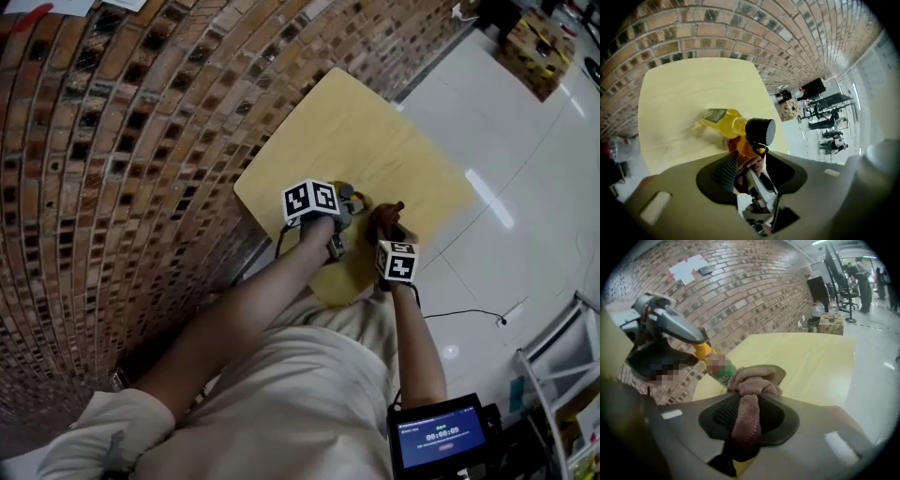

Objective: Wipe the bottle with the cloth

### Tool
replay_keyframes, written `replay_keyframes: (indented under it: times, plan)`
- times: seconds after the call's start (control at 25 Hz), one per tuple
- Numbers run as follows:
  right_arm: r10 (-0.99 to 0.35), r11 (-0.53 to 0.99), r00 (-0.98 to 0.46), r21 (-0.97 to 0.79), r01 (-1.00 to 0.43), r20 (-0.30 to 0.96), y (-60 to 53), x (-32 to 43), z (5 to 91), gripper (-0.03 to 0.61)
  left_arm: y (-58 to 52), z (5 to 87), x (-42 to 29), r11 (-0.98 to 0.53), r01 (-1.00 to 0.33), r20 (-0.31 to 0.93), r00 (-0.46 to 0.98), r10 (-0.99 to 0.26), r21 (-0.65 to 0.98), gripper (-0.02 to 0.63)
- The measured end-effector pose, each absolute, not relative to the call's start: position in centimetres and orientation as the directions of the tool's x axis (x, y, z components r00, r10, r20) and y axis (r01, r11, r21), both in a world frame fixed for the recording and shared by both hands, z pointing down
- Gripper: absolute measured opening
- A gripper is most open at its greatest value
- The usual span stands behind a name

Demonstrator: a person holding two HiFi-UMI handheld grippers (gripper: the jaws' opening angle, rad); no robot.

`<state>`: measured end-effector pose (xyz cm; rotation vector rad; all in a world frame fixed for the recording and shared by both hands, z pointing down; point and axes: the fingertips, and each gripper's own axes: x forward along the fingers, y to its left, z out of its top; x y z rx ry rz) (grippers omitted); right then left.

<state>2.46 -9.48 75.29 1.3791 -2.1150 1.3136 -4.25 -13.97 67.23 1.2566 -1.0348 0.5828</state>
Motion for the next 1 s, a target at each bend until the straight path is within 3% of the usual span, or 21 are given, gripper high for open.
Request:
replay_keyframes:
  times: [0.2,0.32,0.48,0.6,0.8,1.0]
  plan:
    - [-0.607,0.319,-0.643,-0.598,-0.735,0.467,-6.9,-1.0,70.6,0.1,-14.2,66.2,-5.4,-0.061,-0.915,0.886,0.402,-0.229,0.399,0.206]
    - [-0.577,0.432,-0.714,-0.594,-0.679,0.397,-7.2,-4.3,68.1,0.1,-14.4,66.2,-4.8,-0.147,-0.905,0.874,0.424,-0.237,0.399,0.2]
    - [-0.566,0.444,-0.727,-0.599,-0.667,0.39,-9.0,-5.7,67.7,0.1,-15.1,65.7,-3.9,-0.214,-0.913,0.885,0.394,-0.249,0.346,0.199]
    - [-0.56,0.373,-0.723,-0.657,-0.656,0.404,-9.9,-5.6,69.6,0.101,-15.4,66.0,-4.1,-0.173,-0.928,0.896,0.364,-0.254,0.329,0.152]
    - [-0.509,0.213,-0.736,-0.763,-0.61,0.446,-10.7,-6.2,73.1,0.103,-16.0,65.9,-3.9,-0.149,-0.924,0.894,0.379,-0.239,0.351,0.149]
    - [-0.463,-0.16,-0.667,-0.795,-0.585,0.584,-10.6,-5.2,78.9,0.103,-16.1,66.3,-4.1,-0.036,-0.916,0.888,0.397,-0.232,0.4,0.153]
